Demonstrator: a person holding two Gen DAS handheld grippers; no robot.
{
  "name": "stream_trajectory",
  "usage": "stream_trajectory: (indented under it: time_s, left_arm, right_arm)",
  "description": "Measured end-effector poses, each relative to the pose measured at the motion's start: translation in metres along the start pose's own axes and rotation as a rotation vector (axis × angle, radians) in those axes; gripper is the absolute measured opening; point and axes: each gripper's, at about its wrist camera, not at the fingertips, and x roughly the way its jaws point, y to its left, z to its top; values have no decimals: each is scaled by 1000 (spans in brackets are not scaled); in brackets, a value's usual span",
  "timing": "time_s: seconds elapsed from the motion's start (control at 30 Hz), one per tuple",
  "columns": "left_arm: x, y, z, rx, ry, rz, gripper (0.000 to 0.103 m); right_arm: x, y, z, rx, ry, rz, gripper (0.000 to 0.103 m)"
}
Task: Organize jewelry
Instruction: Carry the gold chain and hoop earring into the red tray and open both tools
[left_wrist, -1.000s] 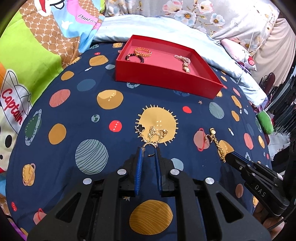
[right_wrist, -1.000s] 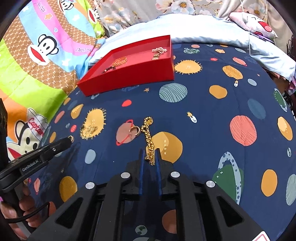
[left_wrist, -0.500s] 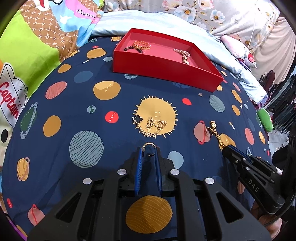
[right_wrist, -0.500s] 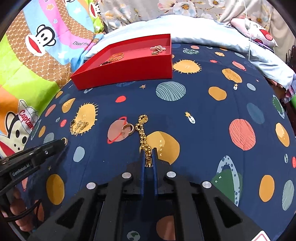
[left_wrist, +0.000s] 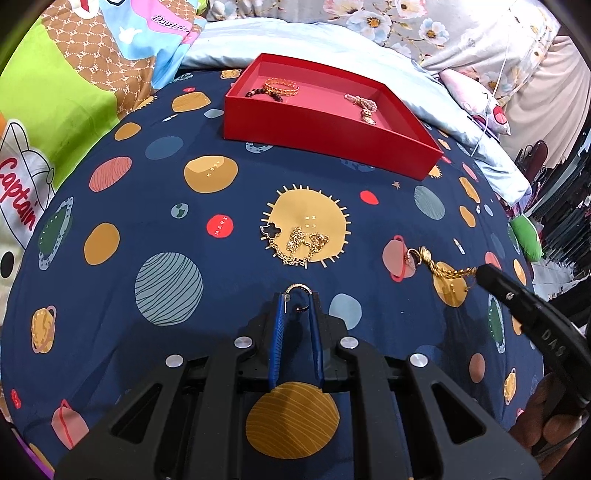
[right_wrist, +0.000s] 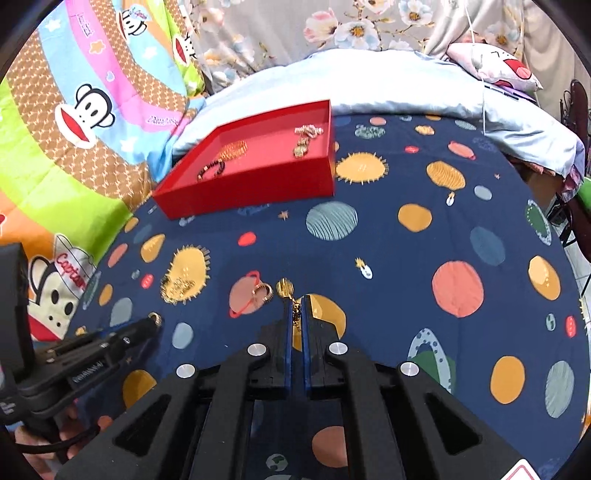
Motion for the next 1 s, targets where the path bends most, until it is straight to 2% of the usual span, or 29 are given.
stream_trajectory:
  time_s: [0.3,0.4,0.57,0.7,0.83,1.0]
  left_arm:
    - [-18,-4,21,10,-54,-17,13]
    - [-25,-7,36,22,-85,-23,13]
    - [-33,-15,79,40,-127,-63,13]
    - [-31,-24,122,64,-166,-74,13]
    - [-17,-35,164,98,-208,-46,13]
    - [19,-32,194,85,-182,-26,13]
  right_arm:
    - [-39,12,36,-25,-104,33,4]
    - [-46,15,54,-30,-136,52,4]
    - [-48,19,94,-38,-191,87,4]
    - [-35,28,133,-65,-223,104,4]
    - [-5,36,166,-74,-219,131,4]
    - [45,39,184,-72,-166,127,4]
